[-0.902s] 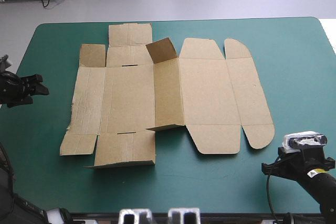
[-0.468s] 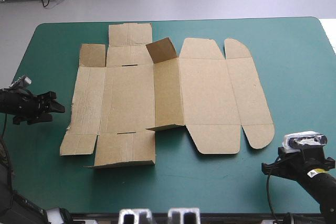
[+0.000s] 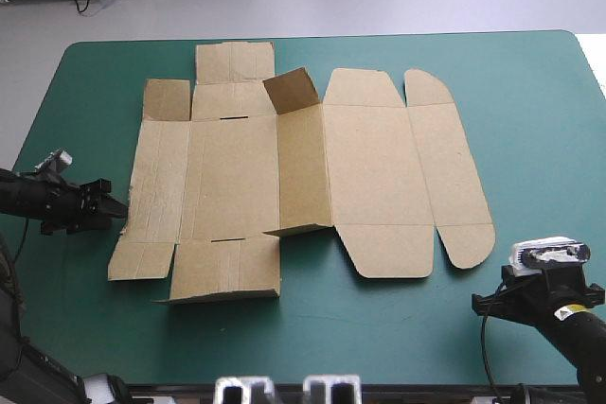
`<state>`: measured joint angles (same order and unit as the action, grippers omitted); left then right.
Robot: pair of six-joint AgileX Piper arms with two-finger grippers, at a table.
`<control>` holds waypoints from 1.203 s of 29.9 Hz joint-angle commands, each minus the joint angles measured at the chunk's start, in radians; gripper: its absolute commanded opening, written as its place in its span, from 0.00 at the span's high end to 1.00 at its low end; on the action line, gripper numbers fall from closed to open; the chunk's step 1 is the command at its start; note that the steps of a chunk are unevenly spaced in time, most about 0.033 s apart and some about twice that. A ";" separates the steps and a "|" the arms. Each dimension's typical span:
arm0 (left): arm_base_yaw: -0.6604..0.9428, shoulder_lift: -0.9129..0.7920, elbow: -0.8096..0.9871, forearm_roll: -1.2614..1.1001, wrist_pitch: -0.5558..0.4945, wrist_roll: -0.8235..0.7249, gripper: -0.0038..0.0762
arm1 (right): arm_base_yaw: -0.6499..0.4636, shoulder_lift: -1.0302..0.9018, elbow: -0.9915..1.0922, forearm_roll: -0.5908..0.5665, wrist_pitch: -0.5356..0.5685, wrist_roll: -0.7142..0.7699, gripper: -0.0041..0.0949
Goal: Fold the box
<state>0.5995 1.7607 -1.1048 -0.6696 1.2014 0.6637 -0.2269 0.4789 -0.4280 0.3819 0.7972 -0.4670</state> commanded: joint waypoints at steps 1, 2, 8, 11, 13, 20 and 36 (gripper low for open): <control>-0.002 -0.010 -0.014 -0.045 0.098 -0.002 0.54 | 0.001 0.006 -0.029 0.021 -0.051 -0.002 0.98; -0.002 -0.003 -0.014 -0.047 0.098 -0.001 0.54 | 0.001 0.006 -0.029 0.021 -0.051 -0.002 0.98; -0.024 0.018 -0.014 -0.054 0.098 -0.001 0.54 | 0.001 0.006 -0.029 0.021 -0.051 -0.002 0.98; -0.056 0.045 -0.012 -0.057 0.093 0.001 0.54 | 0.001 0.006 -0.029 0.021 -0.051 -0.001 0.98; -0.083 0.066 -0.012 -0.064 0.093 0.001 0.54 | 0.001 0.006 -0.029 0.021 -0.051 -0.001 0.98; -0.196 0.135 -0.012 -0.076 0.100 0.011 0.54 | 0.001 0.006 -0.029 0.021 -0.051 0.002 0.98; -0.243 0.086 -0.123 -0.067 0.100 -0.148 0.97 | 0.001 0.006 -0.029 0.021 -0.051 0.002 0.98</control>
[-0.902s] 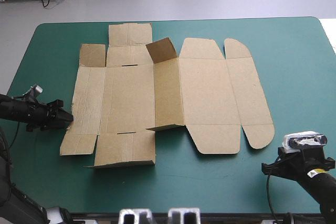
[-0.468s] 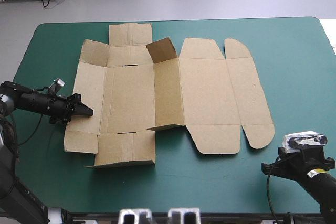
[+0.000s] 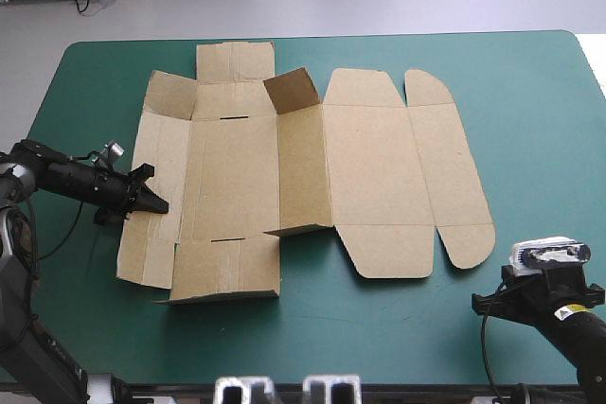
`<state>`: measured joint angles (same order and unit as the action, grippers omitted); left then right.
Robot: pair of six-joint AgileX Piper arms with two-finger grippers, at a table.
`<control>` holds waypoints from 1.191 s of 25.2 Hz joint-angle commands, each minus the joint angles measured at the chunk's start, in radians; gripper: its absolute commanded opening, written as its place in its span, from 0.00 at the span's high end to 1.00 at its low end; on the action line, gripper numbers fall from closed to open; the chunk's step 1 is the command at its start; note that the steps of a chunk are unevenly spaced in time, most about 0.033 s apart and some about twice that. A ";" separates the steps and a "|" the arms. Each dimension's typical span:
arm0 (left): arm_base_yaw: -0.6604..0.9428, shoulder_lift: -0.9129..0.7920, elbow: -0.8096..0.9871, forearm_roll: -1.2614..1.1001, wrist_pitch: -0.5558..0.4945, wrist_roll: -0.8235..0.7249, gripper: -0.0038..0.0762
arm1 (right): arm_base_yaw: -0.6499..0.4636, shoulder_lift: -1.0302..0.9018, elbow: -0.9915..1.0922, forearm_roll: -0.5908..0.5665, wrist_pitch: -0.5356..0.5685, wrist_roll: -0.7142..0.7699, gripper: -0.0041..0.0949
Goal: Fold the box
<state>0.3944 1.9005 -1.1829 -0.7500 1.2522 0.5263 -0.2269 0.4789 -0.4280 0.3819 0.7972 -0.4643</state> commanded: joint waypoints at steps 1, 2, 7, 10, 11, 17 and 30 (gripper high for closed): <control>-0.050 -0.066 -0.066 0.027 0.049 -0.011 0.97 | 0.001 0.006 -0.029 0.021 -0.051 -0.001 0.98; -0.069 -0.078 -0.090 0.051 0.049 -0.011 0.97 | 0.001 0.006 -0.029 0.021 -0.051 -0.001 0.98; -0.218 -0.168 -0.277 0.300 0.049 -0.011 0.97 | 0.001 0.008 -0.029 0.021 -0.051 -0.001 0.98; -0.326 -0.182 -0.371 0.404 0.047 -0.011 0.97 | 0.001 0.008 -0.029 0.023 -0.051 -0.001 0.98; -0.358 -0.182 -0.398 0.432 0.036 -0.008 0.97 | 0.001 0.008 -0.029 0.023 -0.051 -0.001 0.98; -0.635 -0.182 -0.558 0.717 -0.051 0.040 0.97 | 0.001 0.008 -0.029 0.023 -0.051 -0.001 0.98; -0.993 -0.182 -0.562 1.061 -0.547 0.227 0.97 | 0.001 0.008 -0.029 0.023 -0.051 -0.001 0.98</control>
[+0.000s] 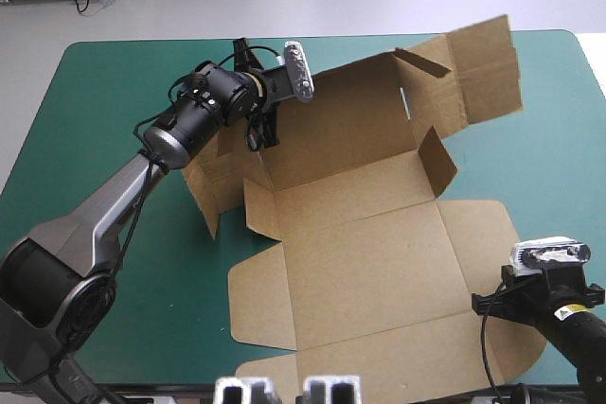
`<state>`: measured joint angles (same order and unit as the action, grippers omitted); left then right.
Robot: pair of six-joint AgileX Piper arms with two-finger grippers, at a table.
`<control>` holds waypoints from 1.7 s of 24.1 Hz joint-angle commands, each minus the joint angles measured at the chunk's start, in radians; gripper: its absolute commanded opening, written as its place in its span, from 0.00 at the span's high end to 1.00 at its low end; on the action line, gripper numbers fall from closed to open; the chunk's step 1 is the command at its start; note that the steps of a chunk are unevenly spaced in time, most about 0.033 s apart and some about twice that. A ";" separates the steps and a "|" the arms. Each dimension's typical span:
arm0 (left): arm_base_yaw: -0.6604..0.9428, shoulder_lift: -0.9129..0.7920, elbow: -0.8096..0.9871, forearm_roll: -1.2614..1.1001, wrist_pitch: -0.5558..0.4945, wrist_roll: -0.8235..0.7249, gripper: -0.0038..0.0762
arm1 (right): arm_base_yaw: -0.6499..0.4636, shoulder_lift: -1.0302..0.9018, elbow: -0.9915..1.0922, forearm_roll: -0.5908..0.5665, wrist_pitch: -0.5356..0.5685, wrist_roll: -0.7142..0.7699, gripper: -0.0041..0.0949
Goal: Fold the box
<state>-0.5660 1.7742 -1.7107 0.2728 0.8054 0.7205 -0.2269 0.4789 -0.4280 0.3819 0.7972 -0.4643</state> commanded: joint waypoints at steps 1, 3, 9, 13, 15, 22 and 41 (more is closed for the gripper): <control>-0.049 -0.056 -0.035 0.063 -0.100 0.028 0.97 | 0.001 0.008 -0.029 0.023 -0.051 -0.001 0.98; -0.077 -0.056 -0.035 0.116 -0.100 0.008 0.97 | 0.001 0.008 -0.029 0.023 -0.051 -0.001 0.98; -0.150 -0.056 -0.035 0.397 -0.097 -0.221 0.97 | 0.001 0.008 -0.029 0.023 -0.051 0.001 0.98; -0.218 -0.071 -0.030 0.477 -0.047 -0.365 0.97 | 0.001 0.017 -0.029 0.013 -0.051 0.015 0.98; -0.250 -0.089 0.004 0.486 -0.064 -0.386 0.97 | 0.001 0.030 -0.029 -0.005 -0.051 0.039 0.98; -0.271 -0.107 0.176 0.711 -0.093 -0.577 0.97 | 0.001 0.056 -0.029 -0.002 -0.051 0.036 0.98; -0.292 -0.099 0.242 0.812 -0.144 -0.795 0.97 | 0.001 0.666 -1.084 0.102 0.258 0.074 0.98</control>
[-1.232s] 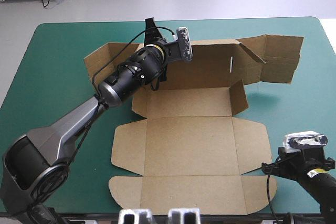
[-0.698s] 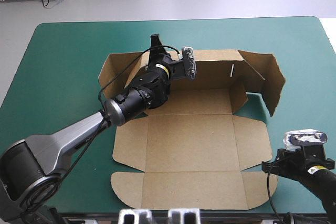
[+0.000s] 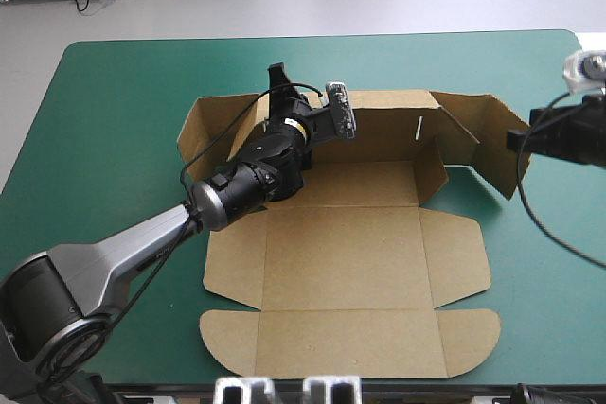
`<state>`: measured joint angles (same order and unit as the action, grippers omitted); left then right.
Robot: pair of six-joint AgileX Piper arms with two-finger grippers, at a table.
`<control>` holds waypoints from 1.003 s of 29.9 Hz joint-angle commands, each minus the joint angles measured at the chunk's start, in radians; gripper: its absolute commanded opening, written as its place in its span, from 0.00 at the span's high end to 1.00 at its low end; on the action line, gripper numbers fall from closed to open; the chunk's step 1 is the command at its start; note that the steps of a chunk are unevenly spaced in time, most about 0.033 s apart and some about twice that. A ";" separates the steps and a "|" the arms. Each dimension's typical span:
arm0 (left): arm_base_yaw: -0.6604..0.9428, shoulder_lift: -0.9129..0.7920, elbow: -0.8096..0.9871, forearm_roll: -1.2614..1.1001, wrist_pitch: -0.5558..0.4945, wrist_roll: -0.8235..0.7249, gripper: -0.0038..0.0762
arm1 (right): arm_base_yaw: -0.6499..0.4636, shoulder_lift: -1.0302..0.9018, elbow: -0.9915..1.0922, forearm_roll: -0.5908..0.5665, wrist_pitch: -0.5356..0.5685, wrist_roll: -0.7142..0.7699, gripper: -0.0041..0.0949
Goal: Fold the box
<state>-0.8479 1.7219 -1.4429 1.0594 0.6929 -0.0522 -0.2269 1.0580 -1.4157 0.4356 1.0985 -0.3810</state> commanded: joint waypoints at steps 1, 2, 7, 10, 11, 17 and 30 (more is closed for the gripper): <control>-0.010 -0.045 -0.026 0.026 -0.028 -0.018 0.97 | 0.001 0.130 -0.126 0.059 -0.043 -0.017 0.98; -0.010 -0.036 -0.026 0.025 -0.023 -0.019 0.97 | 0.001 0.165 -0.157 0.067 -0.043 -0.017 0.98; -0.010 0.008 -0.026 0.027 -0.002 -0.008 0.97 | 0.001 0.368 -0.285 0.133 -0.043 -0.063 0.98; -0.010 0.026 -0.026 0.032 0.009 -0.008 0.97 | 0.001 0.484 -0.355 0.158 -0.043 -0.091 0.98; -0.010 0.027 -0.026 0.032 0.009 -0.008 0.97 | 0.001 0.521 -0.380 0.161 -0.043 -0.091 0.98; -0.010 0.026 -0.026 0.030 0.032 -0.008 0.97 | 0.001 0.701 -0.523 0.215 -0.042 -0.099 0.98; -0.010 0.026 -0.026 0.028 0.060 -0.008 0.97 | 0.011 0.913 -0.648 0.257 0.124 -0.133 0.98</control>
<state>-0.8515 1.7804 -1.4522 1.1279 0.7263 -0.0448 -0.2148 2.0018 -2.0295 0.6774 1.1611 -0.4871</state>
